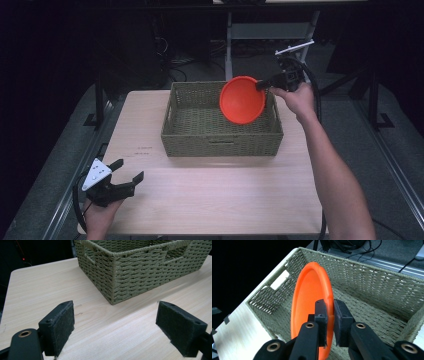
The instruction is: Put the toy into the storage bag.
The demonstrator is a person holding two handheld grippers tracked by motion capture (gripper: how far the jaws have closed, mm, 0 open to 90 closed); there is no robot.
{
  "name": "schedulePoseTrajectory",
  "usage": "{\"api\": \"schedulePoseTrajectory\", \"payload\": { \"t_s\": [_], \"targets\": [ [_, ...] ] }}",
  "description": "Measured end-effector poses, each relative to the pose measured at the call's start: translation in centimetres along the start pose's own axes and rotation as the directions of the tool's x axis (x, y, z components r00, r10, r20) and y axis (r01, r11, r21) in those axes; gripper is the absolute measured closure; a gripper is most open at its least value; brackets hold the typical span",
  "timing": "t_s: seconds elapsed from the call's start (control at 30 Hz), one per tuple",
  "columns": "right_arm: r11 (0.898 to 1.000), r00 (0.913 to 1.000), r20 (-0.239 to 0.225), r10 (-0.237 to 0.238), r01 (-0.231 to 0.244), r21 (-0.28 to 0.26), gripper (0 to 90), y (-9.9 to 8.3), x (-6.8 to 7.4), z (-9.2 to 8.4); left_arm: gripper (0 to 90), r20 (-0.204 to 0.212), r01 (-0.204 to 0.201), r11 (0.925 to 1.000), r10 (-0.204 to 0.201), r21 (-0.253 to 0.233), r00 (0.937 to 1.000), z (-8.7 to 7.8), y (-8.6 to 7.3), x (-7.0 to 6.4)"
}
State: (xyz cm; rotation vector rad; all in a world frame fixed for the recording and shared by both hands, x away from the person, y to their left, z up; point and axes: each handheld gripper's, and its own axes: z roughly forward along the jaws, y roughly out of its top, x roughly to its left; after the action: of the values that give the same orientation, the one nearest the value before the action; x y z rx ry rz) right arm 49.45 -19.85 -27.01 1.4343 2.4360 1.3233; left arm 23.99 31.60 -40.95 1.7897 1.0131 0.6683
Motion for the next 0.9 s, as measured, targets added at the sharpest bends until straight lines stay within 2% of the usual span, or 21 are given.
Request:
{"api": "schedulePoseTrajectory", "payload": {
  "t_s": [0.17,0.37,0.9],
  "targets": [
    [1.000,0.9998,-0.002,0.022,-0.022,-0.003,82.0,-0.2,-0.5,0.4,14.7,-0.006,0.000,1.0000,0.000,-0.004,1.0000,-0.3,0.0,0.2],
    [0.998,0.9980,-0.001,0.064,-0.064,0.005,82.0,-1.0,-1.4,1.9,14.7,-0.009,-0.002,1.0000,0.002,-0.003,1.0000,-0.3,-0.1,0.1],
    [0.997,0.9974,-0.002,0.071,-0.071,0.032,81.9,-1.8,-1.6,4.2,14.7,-0.012,0.002,1.0000,-0.002,-0.008,0.9999,-0.7,-0.1,0.0]
  ]
}}
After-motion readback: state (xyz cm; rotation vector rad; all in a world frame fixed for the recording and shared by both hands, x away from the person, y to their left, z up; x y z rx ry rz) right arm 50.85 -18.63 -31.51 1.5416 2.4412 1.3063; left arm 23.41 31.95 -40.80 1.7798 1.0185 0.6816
